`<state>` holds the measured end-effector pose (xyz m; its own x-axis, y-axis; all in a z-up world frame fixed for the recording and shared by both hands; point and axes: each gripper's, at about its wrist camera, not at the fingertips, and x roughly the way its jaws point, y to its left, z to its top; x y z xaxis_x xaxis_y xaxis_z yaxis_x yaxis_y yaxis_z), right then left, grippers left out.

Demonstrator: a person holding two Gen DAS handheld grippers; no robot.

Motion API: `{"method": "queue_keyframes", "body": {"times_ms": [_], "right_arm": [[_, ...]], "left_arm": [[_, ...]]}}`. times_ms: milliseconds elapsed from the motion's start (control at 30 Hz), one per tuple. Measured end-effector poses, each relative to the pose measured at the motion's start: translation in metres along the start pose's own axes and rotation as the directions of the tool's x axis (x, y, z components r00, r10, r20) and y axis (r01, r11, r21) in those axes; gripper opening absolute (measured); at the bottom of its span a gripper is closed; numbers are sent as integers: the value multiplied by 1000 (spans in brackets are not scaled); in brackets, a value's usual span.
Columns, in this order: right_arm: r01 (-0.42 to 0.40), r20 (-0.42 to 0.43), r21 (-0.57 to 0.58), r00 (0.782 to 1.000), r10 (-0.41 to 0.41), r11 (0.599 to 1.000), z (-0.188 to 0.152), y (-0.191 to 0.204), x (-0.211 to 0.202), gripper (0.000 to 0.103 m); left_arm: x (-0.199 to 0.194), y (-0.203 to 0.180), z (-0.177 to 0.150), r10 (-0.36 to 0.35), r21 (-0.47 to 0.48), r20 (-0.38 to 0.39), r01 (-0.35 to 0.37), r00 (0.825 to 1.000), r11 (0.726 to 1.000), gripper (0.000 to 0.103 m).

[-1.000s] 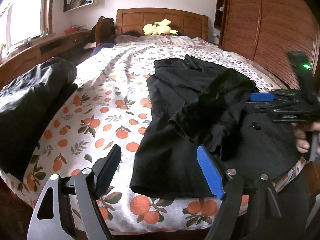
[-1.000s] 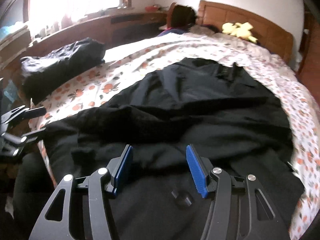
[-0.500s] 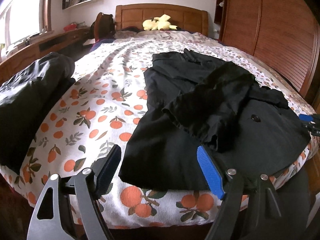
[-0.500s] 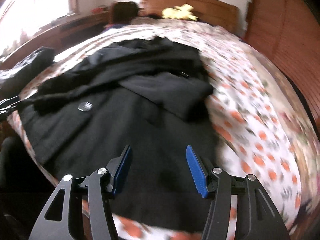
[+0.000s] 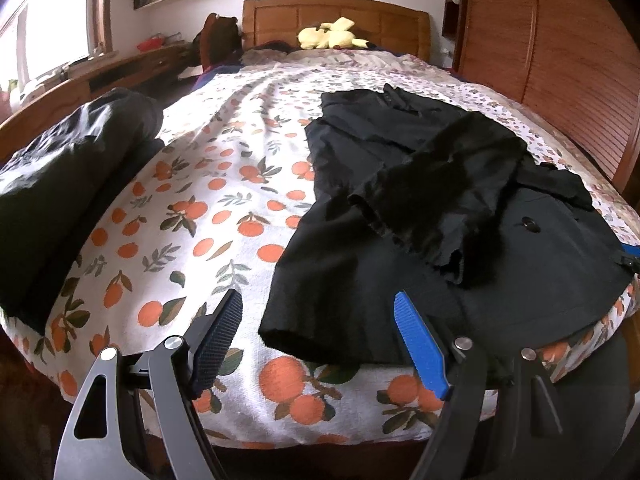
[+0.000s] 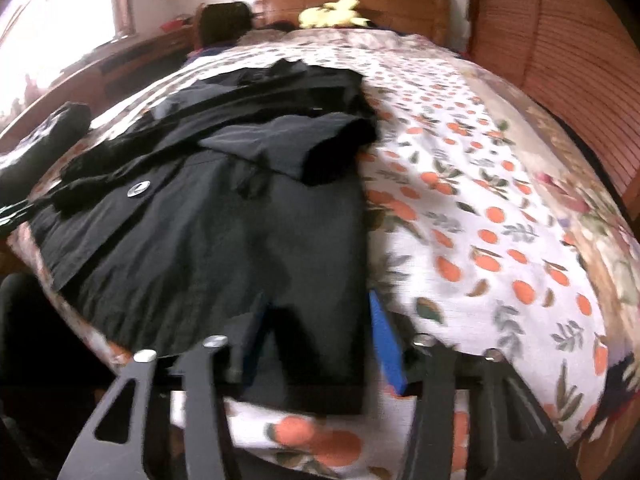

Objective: Fold large clothes
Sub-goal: 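Grasp the coat hem with both tools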

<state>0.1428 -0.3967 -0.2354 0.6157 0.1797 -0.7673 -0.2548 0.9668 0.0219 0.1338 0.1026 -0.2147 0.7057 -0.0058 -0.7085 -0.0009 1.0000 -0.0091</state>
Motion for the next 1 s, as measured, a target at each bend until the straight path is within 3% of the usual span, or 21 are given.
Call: {"method": "queue_keyframes", "body": {"times_ms": [67,400,533,567,633,700,767,1000], "right_arm": [[-18,1,-16,1000,18,1000,1,6,0,31],[-13,-5,4,1000,13,1000,0,10,3,31],[-17,-7,11,1000,17,1000,0,9,3,32],[-18,-6,12,1000,18,1000,0,9,3,29],[-30,-5,15,1000,30,999,1,9,3,19],[-62,14,25,998,62,998,3,8,-1,9],[-71,37,34,997,70,997,8,8,-10,8],[-80,178,29,981,74,996,39,10,-73,7]], "left_arm": [[2,2,-1,4,-3,-5,-4,1000,1000,80],[8,12,-7,-26,-36,-20,25,999,999,80],[6,12,-6,-67,-45,-20,66,998,997,41],[5,11,-5,-74,-37,-22,74,997,997,36],[4,10,-3,-85,-32,-23,85,996,996,16],[3,9,0,-102,-26,-29,102,994,994,5],[-6,5,3,-108,-11,-18,108,994,994,5],[-80,-6,30,-153,-10,133,156,979,988,4]]}}
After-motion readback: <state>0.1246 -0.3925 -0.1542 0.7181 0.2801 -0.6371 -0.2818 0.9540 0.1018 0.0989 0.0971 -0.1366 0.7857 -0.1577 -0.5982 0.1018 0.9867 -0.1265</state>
